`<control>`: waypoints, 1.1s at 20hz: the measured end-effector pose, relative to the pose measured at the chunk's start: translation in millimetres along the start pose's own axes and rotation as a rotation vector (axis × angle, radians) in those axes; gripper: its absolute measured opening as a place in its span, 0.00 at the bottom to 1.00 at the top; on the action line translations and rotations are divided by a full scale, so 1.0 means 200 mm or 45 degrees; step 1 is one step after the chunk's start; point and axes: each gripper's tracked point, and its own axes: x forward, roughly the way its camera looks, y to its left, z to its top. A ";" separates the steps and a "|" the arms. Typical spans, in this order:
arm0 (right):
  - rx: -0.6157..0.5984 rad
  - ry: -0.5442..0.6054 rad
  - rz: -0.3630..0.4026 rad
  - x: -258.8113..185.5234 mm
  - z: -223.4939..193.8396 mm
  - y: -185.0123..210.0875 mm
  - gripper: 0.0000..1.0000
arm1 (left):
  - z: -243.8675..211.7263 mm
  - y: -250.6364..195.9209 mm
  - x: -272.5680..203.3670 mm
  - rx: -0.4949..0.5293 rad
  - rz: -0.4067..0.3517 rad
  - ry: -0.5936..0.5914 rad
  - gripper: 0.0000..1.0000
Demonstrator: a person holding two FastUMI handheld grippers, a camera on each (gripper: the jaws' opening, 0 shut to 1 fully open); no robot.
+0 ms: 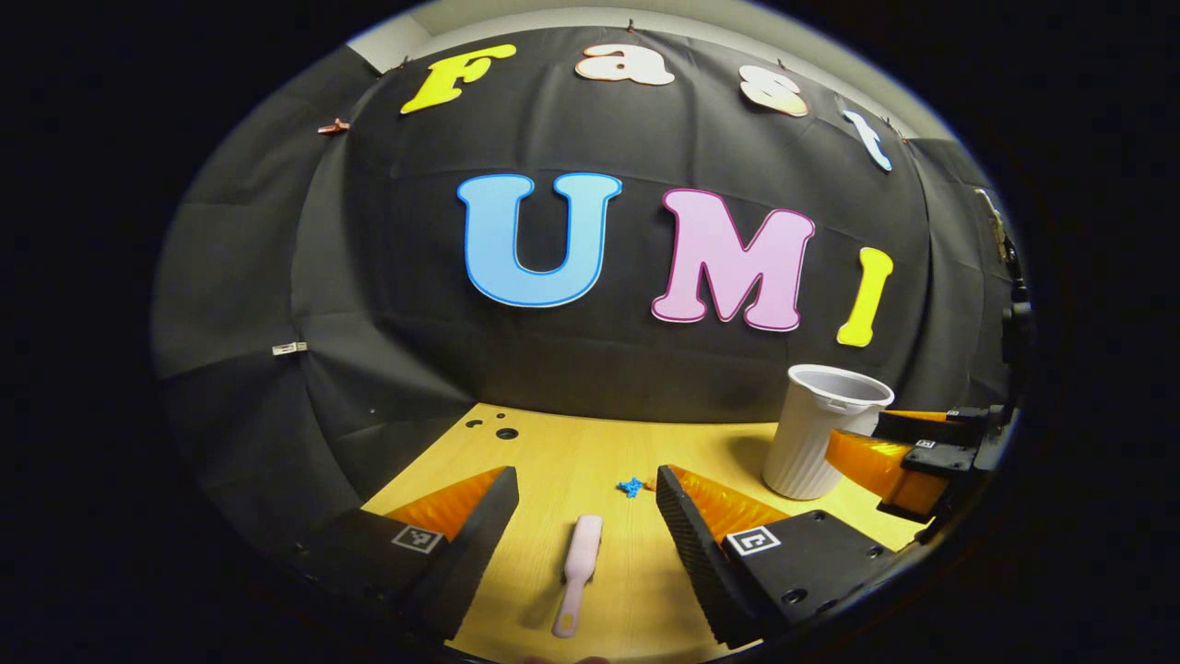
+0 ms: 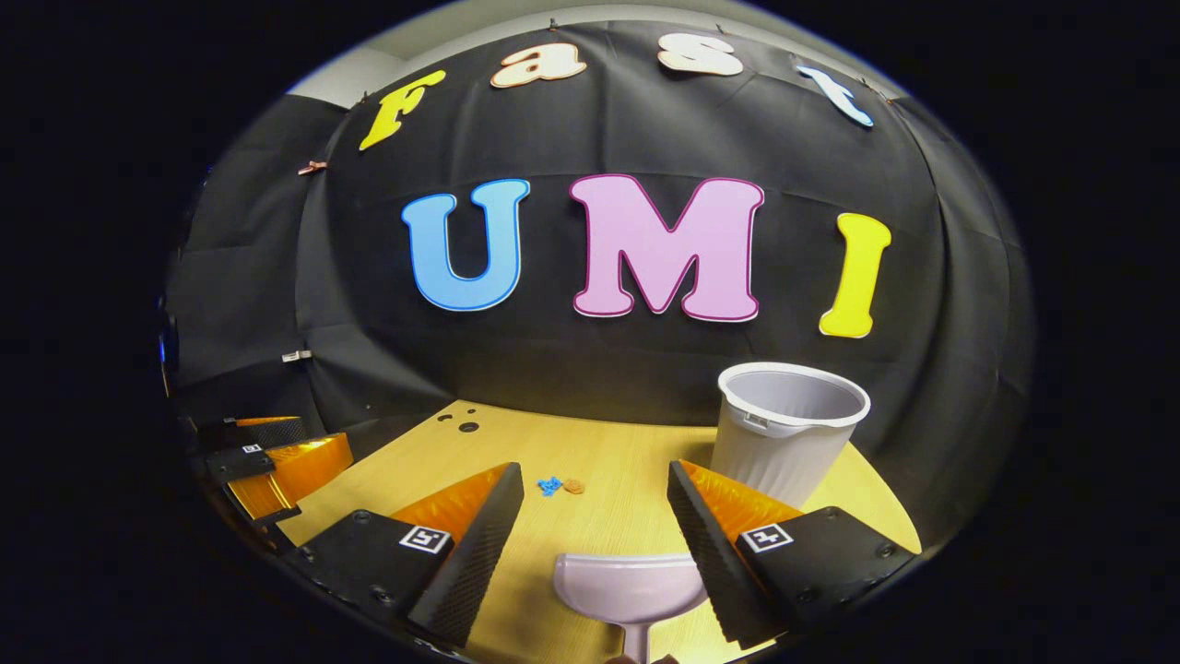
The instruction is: Pick up the small broom and dustpan from the desktop, sweep the trash into the dustpan with the broom, and then empty the trash into the garbage bin.
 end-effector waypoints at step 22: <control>0.099 0.305 -0.134 0.04 -0.48 -0.39 0.98 | -0.91 0.03 0.30 0.107 -0.104 0.716 0.96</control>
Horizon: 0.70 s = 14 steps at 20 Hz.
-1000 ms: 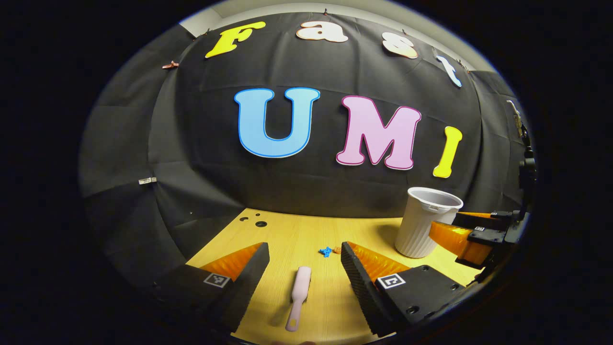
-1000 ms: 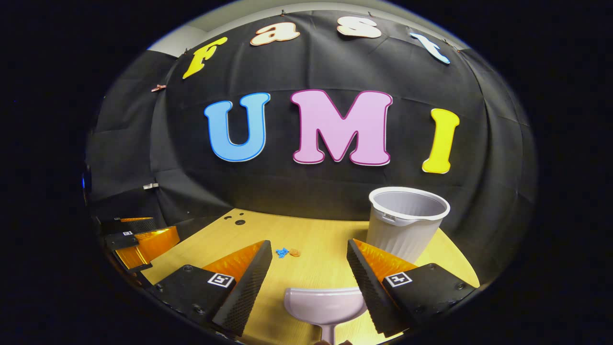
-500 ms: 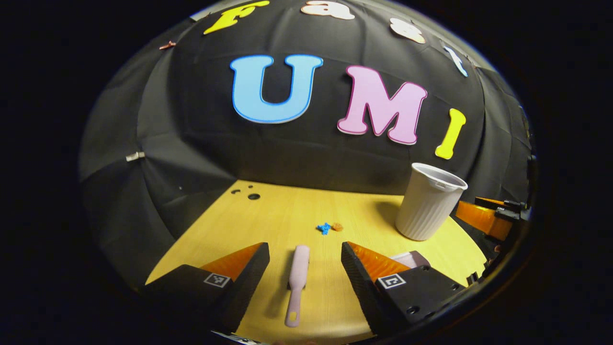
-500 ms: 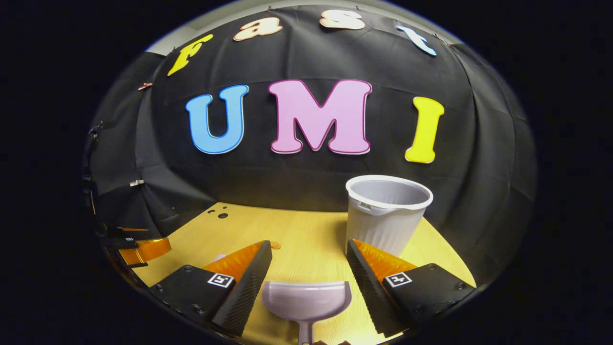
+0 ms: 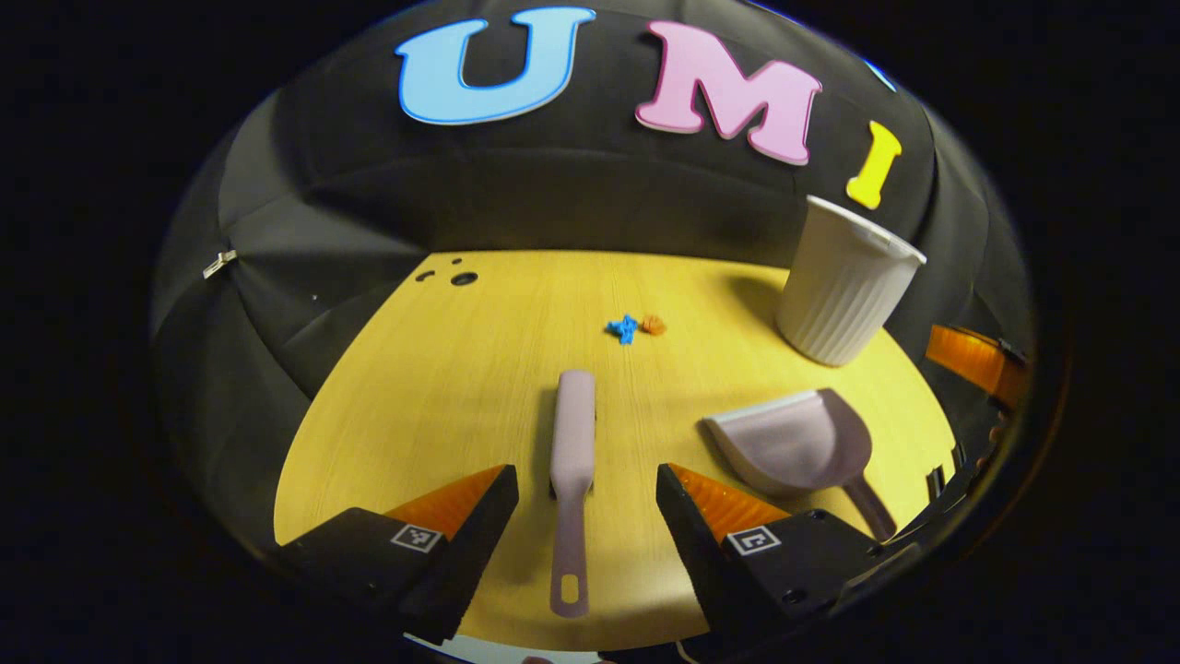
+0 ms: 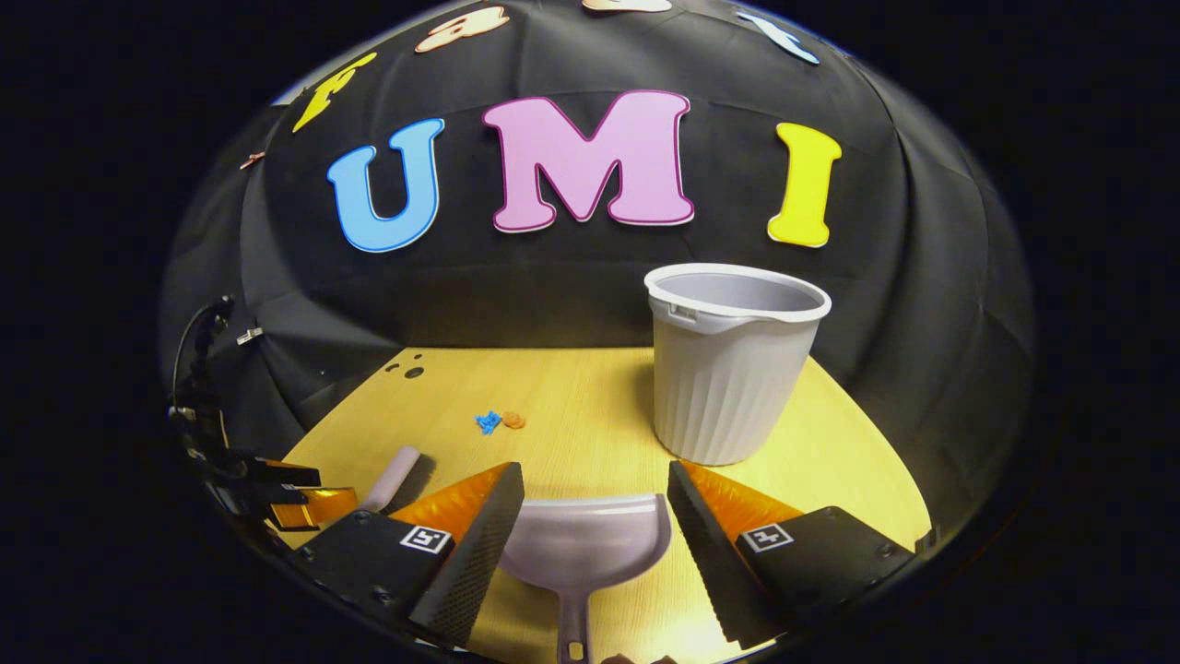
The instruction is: Pick up the small broom and dustpan from the desktop, sweep the trash into the dustpan with the broom, and then empty the trash into the garbage bin.
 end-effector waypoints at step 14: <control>0.097 0.310 0.024 0.00 -0.41 -0.05 0.99 | -0.32 0.10 0.35 0.127 0.024 0.525 0.91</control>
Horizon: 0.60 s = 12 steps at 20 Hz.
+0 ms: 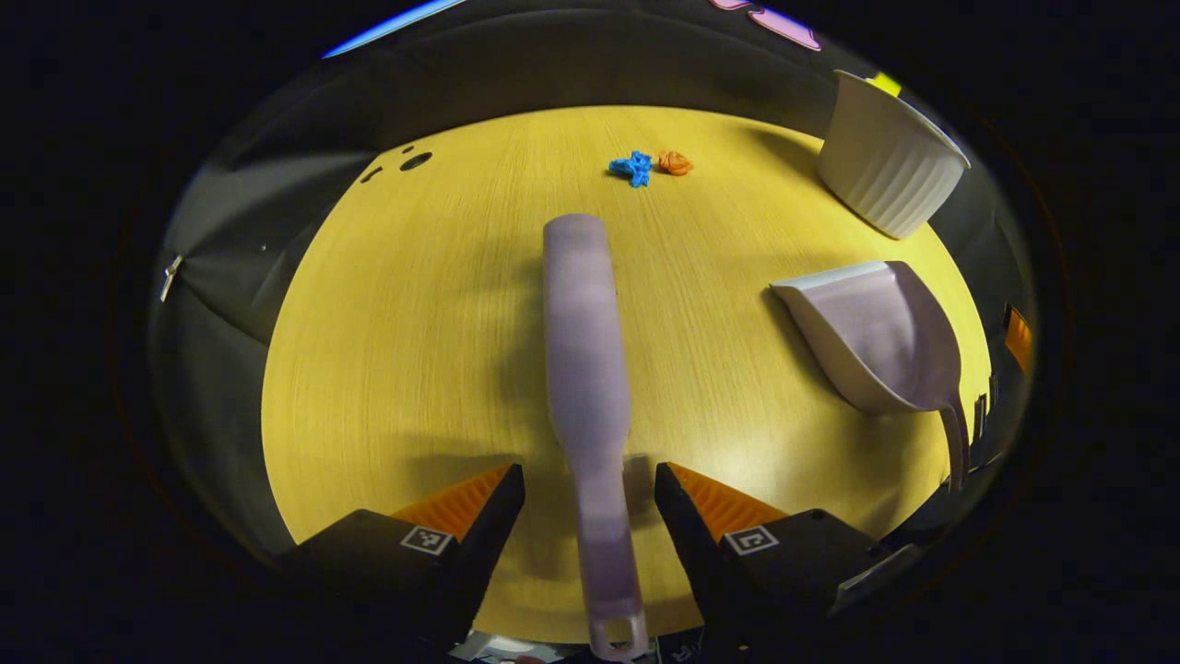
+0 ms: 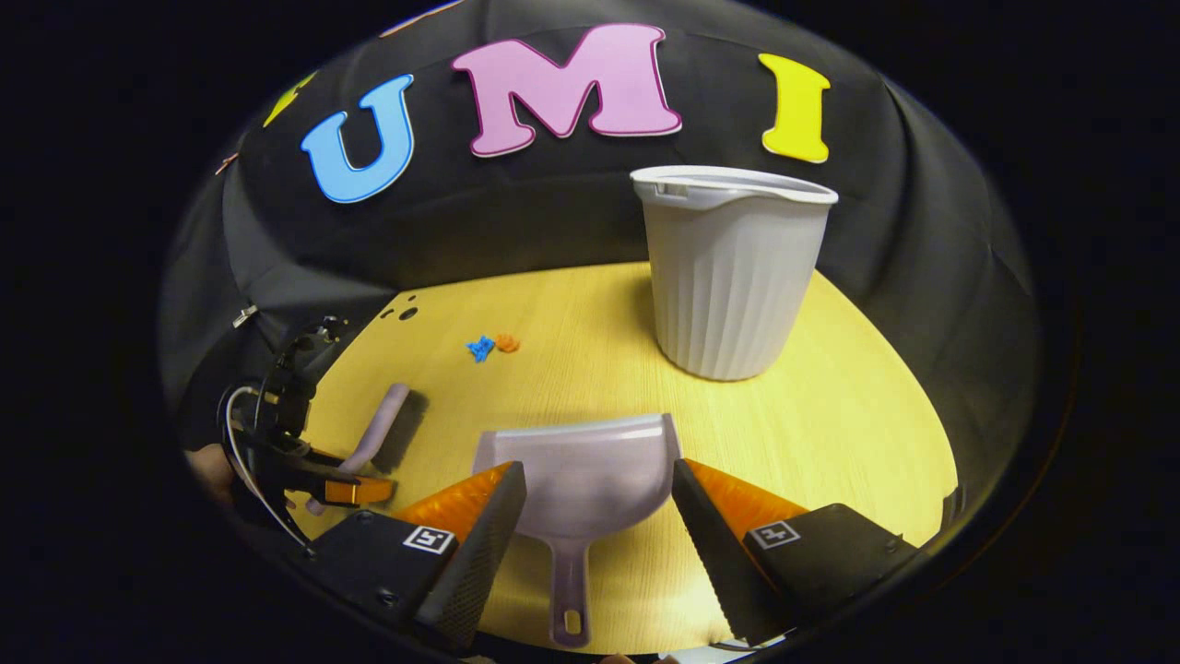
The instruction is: Pick up the small broom and dustpan from the desktop, sweep the trash into the dustpan with the broom, and then empty the trash into the garbage bin.
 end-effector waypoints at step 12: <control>0.061 0.218 0.094 0.02 -0.20 0.07 0.99 | 0.05 -0.07 0.07 -0.042 -0.036 -0.056 0.32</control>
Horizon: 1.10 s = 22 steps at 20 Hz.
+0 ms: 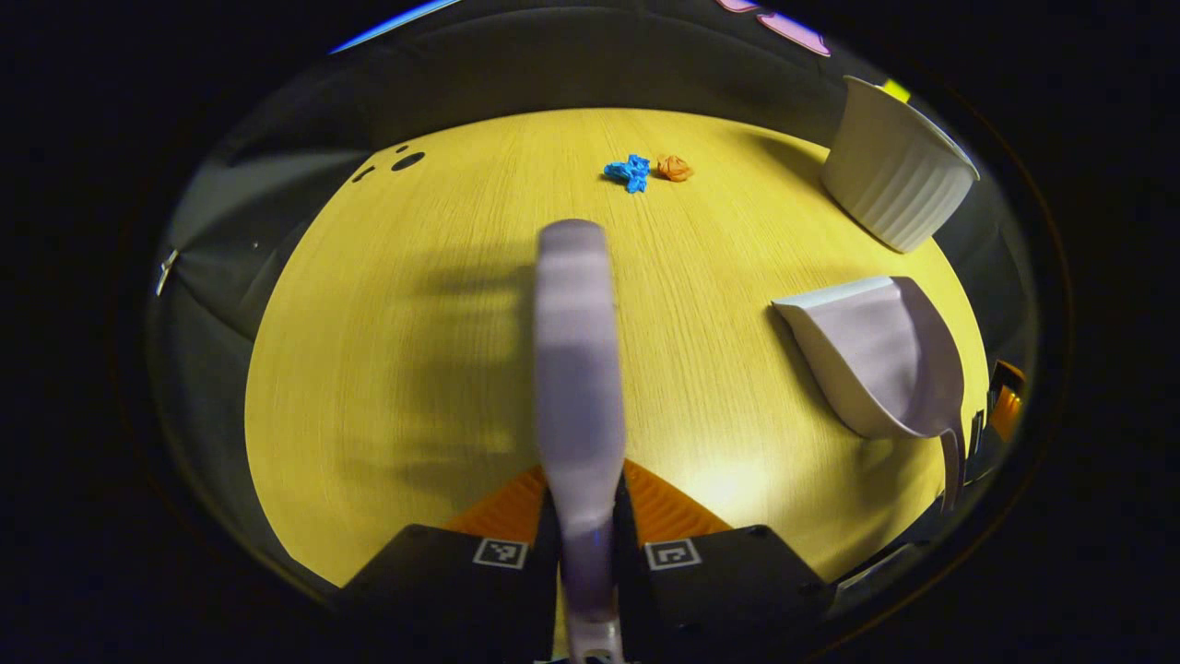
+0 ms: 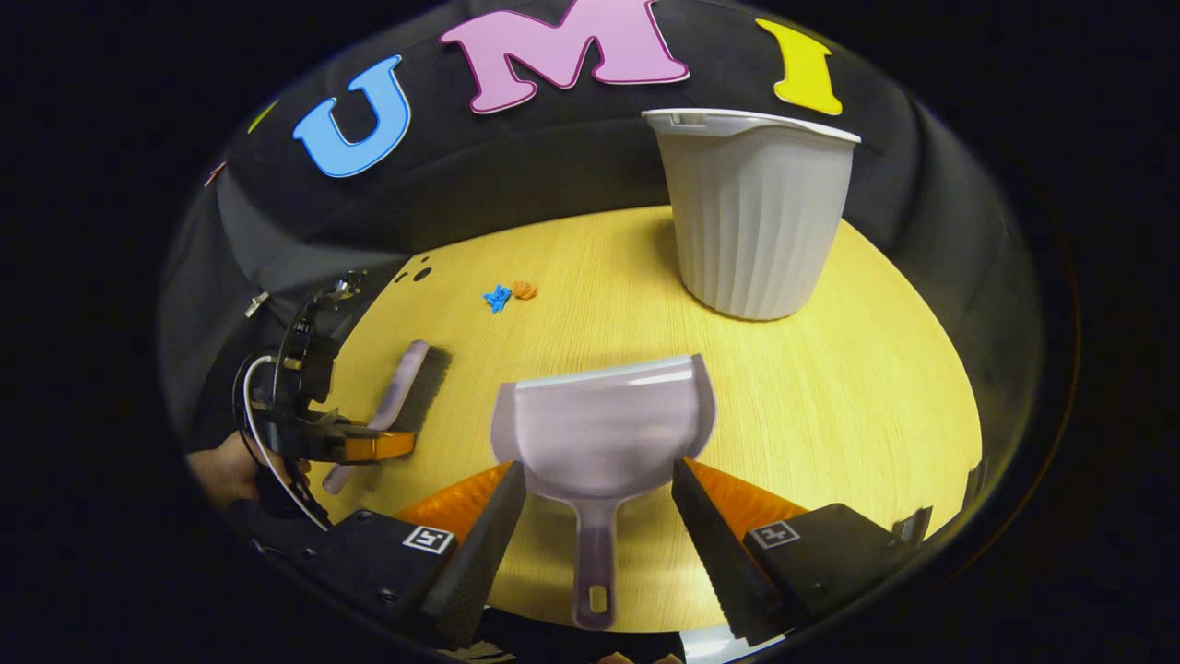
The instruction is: Pick up the small broom and dustpan from the desktop, sweep the trash into the dustpan with the broom, and then empty the trash into the garbage bin.
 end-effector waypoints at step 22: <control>-0.069 0.377 -0.023 -0.04 -0.20 0.03 0.99 | -0.08 0.08 -0.47 -0.204 0.001 -0.399 0.25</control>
